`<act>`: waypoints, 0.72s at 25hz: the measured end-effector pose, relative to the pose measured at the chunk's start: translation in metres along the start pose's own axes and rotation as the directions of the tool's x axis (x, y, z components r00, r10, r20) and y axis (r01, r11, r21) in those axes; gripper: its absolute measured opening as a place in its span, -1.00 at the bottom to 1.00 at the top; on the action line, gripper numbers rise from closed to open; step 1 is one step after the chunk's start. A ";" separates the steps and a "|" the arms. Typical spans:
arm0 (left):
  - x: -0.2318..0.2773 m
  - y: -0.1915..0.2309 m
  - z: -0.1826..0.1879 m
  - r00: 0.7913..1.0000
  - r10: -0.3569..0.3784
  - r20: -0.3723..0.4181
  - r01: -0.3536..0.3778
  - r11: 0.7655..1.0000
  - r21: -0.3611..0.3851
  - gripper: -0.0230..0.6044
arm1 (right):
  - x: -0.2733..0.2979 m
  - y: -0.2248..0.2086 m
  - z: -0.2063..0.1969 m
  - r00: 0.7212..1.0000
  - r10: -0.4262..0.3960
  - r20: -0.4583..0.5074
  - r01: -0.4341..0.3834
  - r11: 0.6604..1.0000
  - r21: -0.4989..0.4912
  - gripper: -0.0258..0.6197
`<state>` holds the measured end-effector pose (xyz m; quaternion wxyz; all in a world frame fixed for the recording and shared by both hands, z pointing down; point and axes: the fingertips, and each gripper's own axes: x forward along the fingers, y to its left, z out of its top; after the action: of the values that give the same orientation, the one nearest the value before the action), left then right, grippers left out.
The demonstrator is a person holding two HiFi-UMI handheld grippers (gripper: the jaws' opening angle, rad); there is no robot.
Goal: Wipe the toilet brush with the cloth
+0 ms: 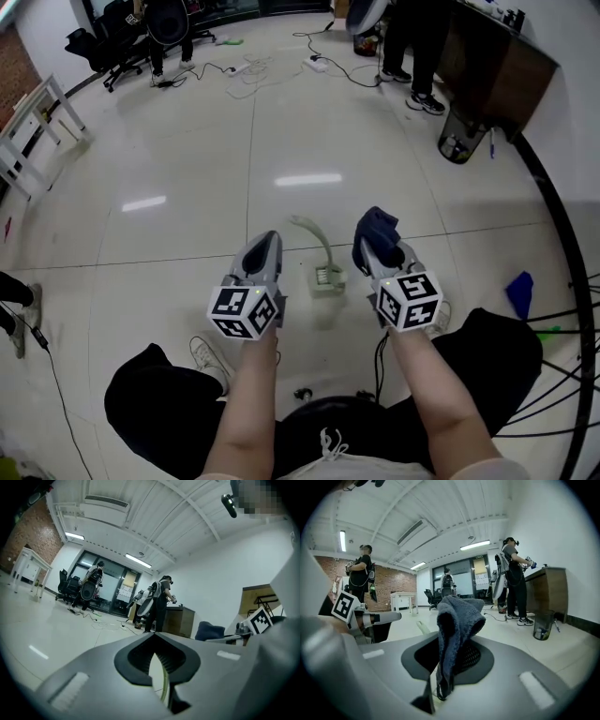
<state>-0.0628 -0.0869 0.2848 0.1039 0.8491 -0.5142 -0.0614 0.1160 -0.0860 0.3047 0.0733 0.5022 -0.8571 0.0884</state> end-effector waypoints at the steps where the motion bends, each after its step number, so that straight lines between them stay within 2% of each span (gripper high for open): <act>1: -0.001 -0.002 0.000 1.000 -0.001 -0.002 0.001 1.000 0.005 -0.91 | -0.001 -0.003 -0.003 1.000 -0.006 -0.003 0.006 1.000 0.012 -0.73; 5: 0.001 -0.014 -0.001 1.000 -0.026 -0.007 0.026 0.999 0.045 -0.91 | -0.001 -0.010 -0.011 1.000 -0.004 -0.010 0.005 0.998 0.064 -0.74; 11: 0.000 -0.020 0.003 0.997 -0.071 0.021 0.071 0.997 0.033 -0.91 | -0.001 -0.005 -0.001 1.000 -0.023 0.016 0.023 0.999 -0.037 -0.74; 15: -0.002 -0.019 -0.002 0.998 -0.060 0.023 0.059 0.997 0.042 -0.91 | -0.001 -0.005 -0.001 0.999 -0.027 0.026 0.028 0.999 -0.045 -0.74; 18: -0.001 -0.024 -0.005 0.997 -0.079 0.027 0.077 0.996 0.042 -0.91 | -0.001 -0.005 0.000 0.999 -0.029 0.034 0.030 0.999 -0.042 -0.74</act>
<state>-0.0417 -0.0749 0.2843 0.0765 0.8695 -0.4833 -0.0671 0.1209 -0.0876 0.3052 0.0709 0.5145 -0.8524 0.0609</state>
